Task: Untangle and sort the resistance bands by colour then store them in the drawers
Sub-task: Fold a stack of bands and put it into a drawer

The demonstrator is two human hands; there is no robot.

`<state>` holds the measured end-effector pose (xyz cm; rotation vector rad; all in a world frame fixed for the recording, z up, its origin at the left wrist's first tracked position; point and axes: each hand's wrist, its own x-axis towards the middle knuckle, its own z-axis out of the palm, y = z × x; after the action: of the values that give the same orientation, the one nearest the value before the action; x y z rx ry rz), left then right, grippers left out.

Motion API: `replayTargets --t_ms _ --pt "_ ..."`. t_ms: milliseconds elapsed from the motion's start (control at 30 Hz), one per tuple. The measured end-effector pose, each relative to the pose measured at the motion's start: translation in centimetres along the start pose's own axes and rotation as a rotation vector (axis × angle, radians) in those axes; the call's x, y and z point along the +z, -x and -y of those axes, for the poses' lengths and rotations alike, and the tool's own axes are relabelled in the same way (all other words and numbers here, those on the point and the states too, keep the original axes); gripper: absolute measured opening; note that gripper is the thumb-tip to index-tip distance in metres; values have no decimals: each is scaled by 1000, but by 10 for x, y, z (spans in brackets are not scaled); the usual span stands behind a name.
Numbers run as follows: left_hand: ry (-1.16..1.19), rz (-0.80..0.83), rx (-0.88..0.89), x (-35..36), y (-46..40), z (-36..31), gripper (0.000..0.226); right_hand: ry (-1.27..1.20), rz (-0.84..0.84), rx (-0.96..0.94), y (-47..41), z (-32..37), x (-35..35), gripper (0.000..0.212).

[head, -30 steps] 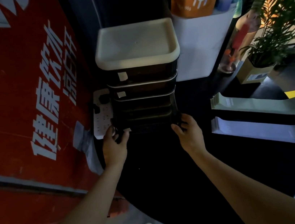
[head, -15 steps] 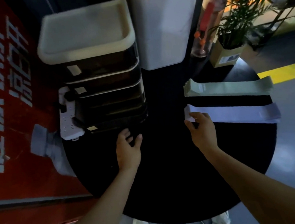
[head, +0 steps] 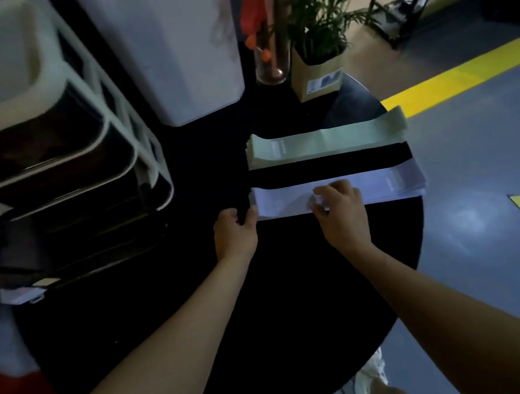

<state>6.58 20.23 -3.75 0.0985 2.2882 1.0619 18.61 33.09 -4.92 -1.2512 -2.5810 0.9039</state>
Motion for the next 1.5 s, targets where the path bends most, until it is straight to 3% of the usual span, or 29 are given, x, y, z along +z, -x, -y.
replayTargets --t_ms 200,467,600,833,967,1067,1133,1233,1400,1500 --pt "-104 35 -92 23 -23 -12 44 77 -12 -77 -3 -12 -2 20" --pt "-1 163 -209 23 -35 -23 17 36 -2 -66 -10 -20 -3 21" --pt "-5 206 -204 23 -34 -23 36 -5 20 -42 -10 -24 -5 16" --pt "33 234 -139 -4 -18 -31 43 -168 154 34 -1 -3 -17 24" --pt "-93 207 -25 -38 -3 -34 38 -284 266 76 12 29 -14 29" --pt "-164 209 44 -60 5 -45 20 -506 336 122 10 56 -14 26" --pt "-177 224 68 -65 9 -51 21 -741 421 215 5 72 -19 26" --pt "-108 235 113 -56 17 -56 28 -936 443 338 0 86 -25 24" --pt "190 382 89 -30 33 -64 25 -888 373 368 -5 75 -42 31" --pt "278 468 102 -15 41 -75 36 -899 295 370 -10 56 -47 32"
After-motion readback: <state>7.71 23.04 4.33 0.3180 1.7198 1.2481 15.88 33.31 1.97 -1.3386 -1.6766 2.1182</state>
